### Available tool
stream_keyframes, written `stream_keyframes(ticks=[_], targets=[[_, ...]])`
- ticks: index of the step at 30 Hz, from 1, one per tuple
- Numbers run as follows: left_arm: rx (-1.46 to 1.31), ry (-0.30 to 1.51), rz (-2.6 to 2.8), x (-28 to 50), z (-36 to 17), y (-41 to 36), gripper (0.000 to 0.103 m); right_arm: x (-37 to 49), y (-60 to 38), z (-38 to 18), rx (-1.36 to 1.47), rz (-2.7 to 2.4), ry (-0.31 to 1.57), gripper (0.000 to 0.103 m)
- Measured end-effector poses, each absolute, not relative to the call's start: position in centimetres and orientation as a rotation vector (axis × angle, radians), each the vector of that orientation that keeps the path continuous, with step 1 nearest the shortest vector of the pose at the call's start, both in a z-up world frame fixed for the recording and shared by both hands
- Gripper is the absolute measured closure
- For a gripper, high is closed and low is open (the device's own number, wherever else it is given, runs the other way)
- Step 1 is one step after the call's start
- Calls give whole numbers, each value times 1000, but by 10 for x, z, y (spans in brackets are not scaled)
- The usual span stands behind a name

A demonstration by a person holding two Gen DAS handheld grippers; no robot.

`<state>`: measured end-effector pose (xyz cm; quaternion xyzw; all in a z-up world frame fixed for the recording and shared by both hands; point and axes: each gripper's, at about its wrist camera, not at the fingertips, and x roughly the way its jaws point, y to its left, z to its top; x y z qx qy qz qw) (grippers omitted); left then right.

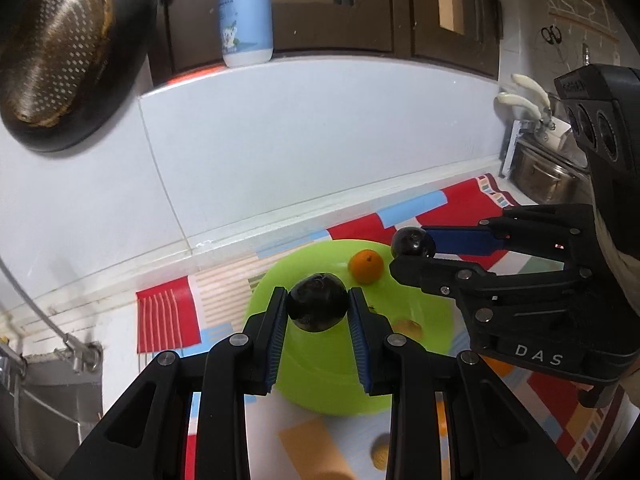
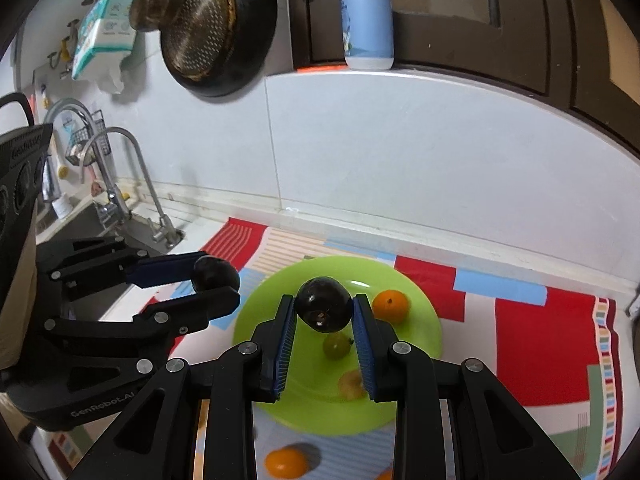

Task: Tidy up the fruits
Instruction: 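Carry both plums over the green plate and open both tools to drop them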

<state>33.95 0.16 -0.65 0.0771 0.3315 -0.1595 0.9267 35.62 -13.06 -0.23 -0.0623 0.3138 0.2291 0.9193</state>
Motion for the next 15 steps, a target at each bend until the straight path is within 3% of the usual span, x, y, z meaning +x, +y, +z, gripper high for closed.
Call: stream_keyframes(ticks=[15], targets=[[167,775,-382,410,-52,9,73,434,-116,-41,-147,456,764,73]])
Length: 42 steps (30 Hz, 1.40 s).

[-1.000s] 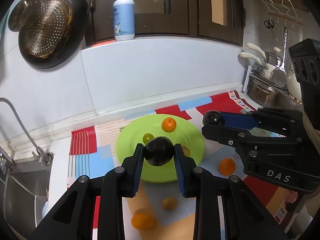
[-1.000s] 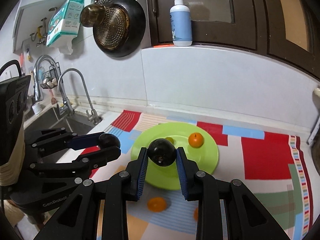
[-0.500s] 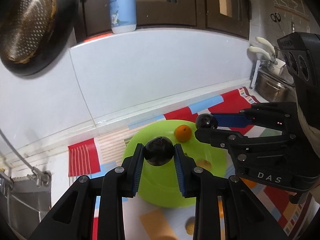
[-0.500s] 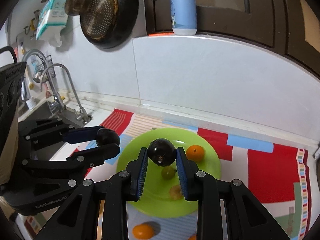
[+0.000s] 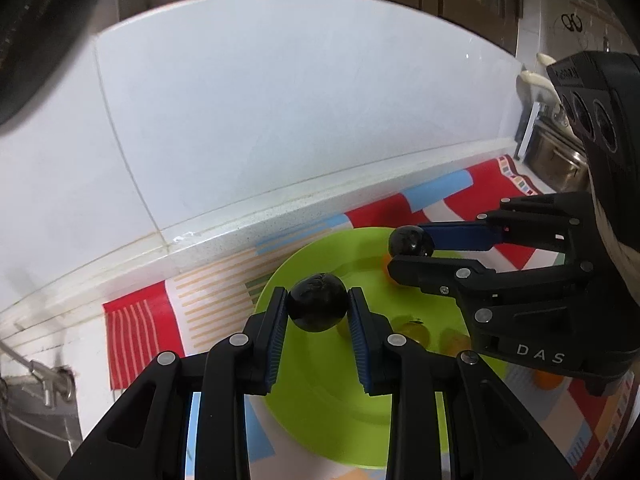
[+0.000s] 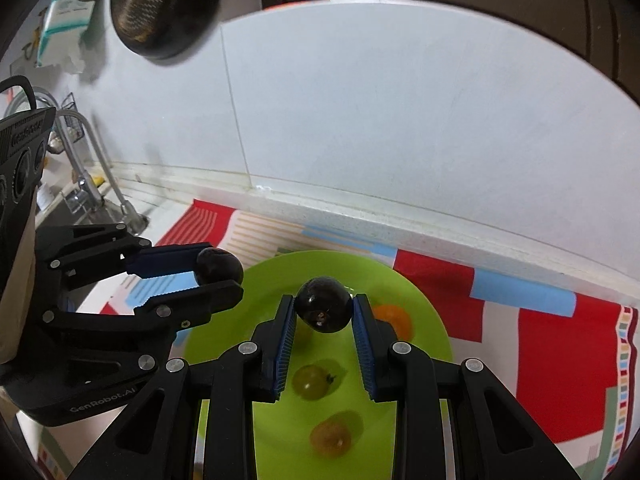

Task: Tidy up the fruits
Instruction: 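Carry both plums over the green plate and open both tools to drop them, then withdraw both tools from the plate toward the loose oranges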

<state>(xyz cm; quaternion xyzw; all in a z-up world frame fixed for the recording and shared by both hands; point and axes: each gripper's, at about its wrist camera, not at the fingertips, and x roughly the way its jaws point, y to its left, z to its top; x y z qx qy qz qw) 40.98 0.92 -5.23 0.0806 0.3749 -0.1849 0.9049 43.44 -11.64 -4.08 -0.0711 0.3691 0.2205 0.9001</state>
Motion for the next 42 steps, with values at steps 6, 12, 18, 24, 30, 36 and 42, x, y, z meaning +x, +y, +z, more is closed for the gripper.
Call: stream_keyframes(ticks=[6,12,18,24,30,36,42], targets=[[189,795,-399,427,-68,7,73,455,-113,-58,-154,456,804,73],[207,797,-409,437,-75,4,73,464,-109,-66,-165,454,818,73],[220,796,-400,440,-74,3,64,467,-109,-67,-171,443,822,70],[219,782,-360,429,-60,8,61,458,-119,-57,-151,416,804,64],[204,751,-317,405,-38,9,57,433,-124,-40,-146,403,755,64],[172,699,-277,376,-12,15,49,404,-131,-19,-116,397,703,64],[143,650,-253,343,6,19,43,374,-136,-2,-88,391,661,64]])
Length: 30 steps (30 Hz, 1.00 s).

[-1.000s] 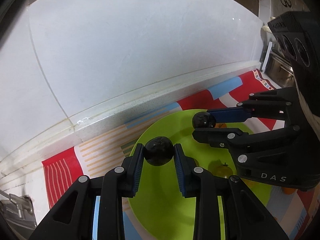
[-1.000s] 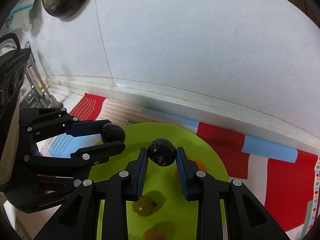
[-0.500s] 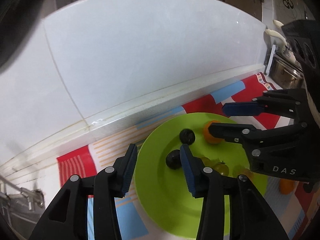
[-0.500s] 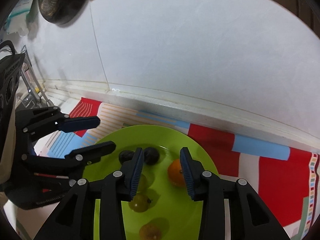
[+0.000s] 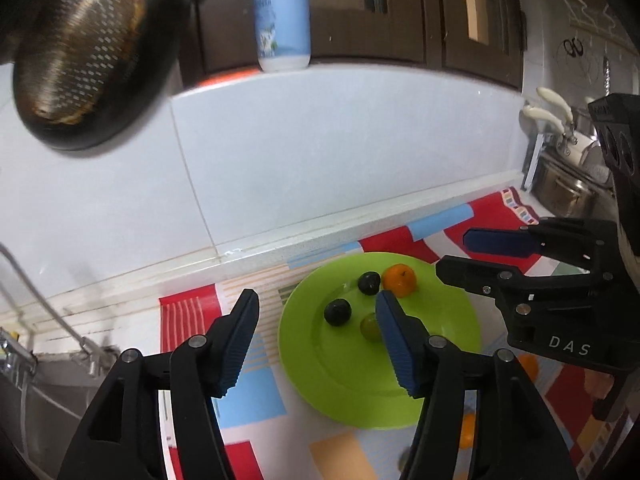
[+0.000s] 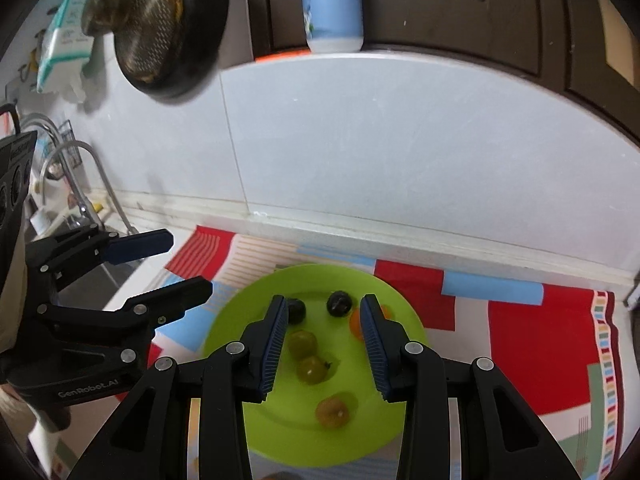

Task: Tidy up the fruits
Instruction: 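Withdraw both tools from the plate toward the loose oranges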

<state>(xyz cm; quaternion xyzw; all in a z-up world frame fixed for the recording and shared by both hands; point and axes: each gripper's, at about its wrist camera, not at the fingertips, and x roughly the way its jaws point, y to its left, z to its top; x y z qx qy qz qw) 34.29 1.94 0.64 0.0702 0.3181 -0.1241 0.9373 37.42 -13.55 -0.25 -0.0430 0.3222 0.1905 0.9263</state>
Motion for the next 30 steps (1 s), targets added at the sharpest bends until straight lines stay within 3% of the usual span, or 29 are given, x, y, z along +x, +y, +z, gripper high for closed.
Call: stream_keyframes(ticks=[4,10,12,30], targets=[[130,614,-246,318,18,21,39,354,-138,5,-63,394,635,55],[120,574,-212,285,30,25,33,324,-139,14,-61,391,594,53],[116,570,-204,274,31,26,32,312,-139,17,-61,390,578,48],[66,618,-142,208,5,36,29,245,-140,-2,-78,378,575,47]])
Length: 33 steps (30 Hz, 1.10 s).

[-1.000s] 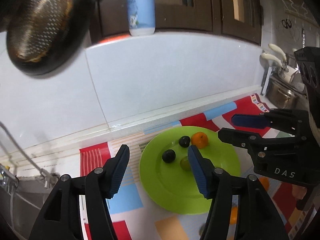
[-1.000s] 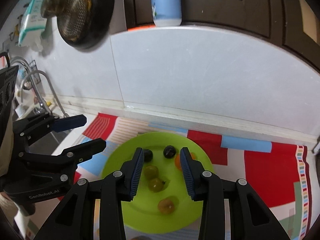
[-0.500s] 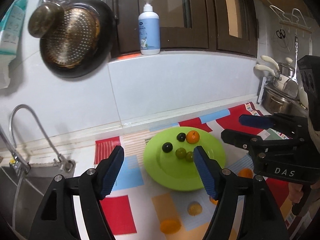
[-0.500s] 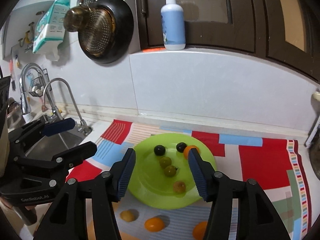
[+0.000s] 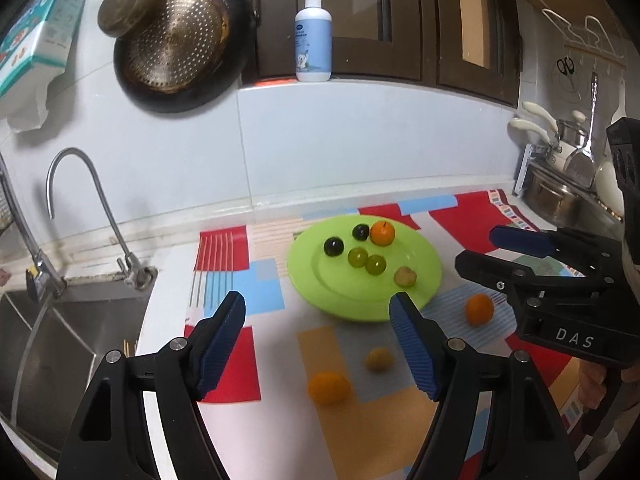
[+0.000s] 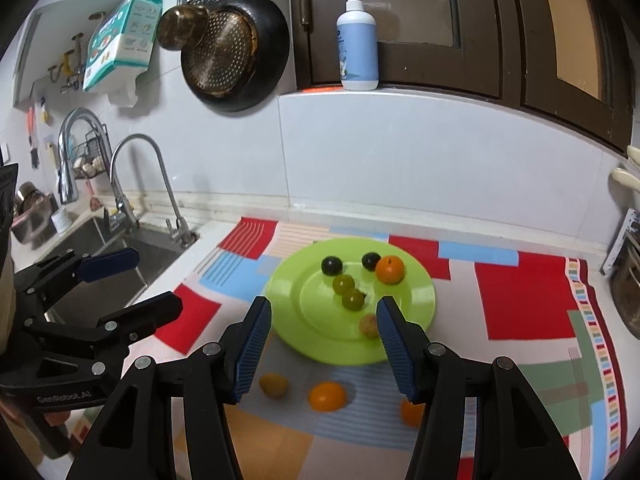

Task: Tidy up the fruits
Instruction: 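Withdraw both tools from the plate toward the loose oranges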

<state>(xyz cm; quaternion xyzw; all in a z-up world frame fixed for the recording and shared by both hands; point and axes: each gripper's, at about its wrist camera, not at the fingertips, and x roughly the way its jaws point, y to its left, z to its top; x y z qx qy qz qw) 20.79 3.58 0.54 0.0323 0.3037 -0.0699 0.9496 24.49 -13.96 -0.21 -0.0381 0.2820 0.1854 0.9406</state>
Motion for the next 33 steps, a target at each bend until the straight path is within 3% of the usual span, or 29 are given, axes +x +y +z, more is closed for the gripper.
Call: stream_keyframes(ticks=[33], targets=[[86,813,-160,216,-80,29,28,252,-143,-82,-126,396,807,47]])
